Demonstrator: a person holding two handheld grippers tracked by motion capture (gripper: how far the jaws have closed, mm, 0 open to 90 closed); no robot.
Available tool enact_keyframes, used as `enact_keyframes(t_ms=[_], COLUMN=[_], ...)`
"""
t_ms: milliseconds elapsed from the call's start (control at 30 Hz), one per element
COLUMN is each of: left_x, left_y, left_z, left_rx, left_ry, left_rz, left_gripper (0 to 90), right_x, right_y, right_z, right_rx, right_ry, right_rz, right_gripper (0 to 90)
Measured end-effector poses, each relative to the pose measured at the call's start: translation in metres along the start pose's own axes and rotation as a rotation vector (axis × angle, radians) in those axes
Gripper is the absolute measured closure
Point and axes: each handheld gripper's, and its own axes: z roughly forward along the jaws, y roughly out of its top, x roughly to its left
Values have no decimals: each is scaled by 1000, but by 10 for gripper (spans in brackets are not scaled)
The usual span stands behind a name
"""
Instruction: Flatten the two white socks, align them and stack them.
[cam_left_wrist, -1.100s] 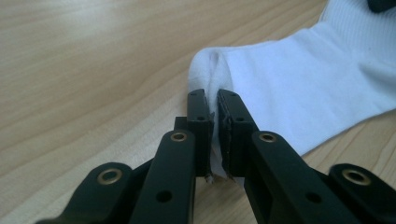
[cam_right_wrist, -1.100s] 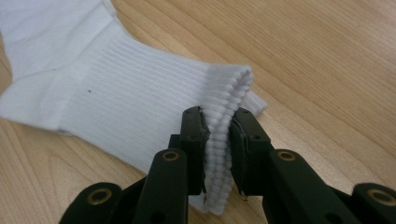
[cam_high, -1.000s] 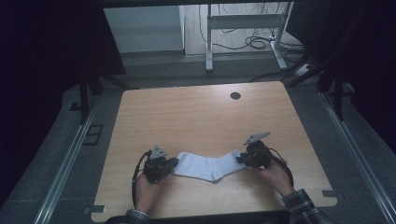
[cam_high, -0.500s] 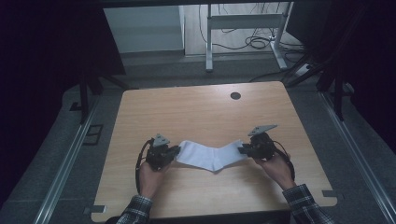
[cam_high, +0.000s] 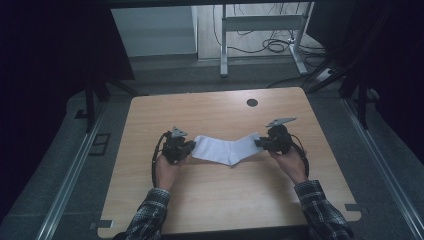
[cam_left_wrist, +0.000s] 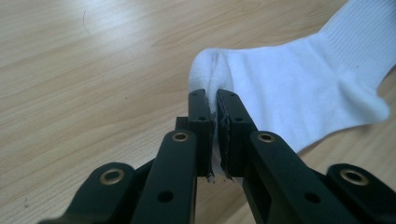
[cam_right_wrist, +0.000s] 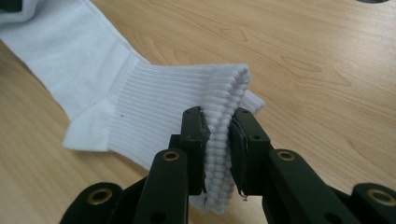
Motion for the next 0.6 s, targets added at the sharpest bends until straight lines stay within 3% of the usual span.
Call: enact_keyframes(t_ms=[200,333,433,600], left_x=[6,8,11,15], left_y=[-9,-15,-20,-20], left_z=[16,23,24,20], left_rx=[38,62,40,19], left_ry=[23,43,40,62], left_rz=[-3,2,-33,-51], left_gripper=[840,803,764,610], right_x=[-5,-5,-7,-7], right_y=[-7,-14,-18,-16], right_z=[19,30,33,31], right_rx=[22,50,45,41], right_ry=[-10,-38,-43,-62], right_rz=[12,-5,-4,-18], right_gripper=[733,682,653,542])
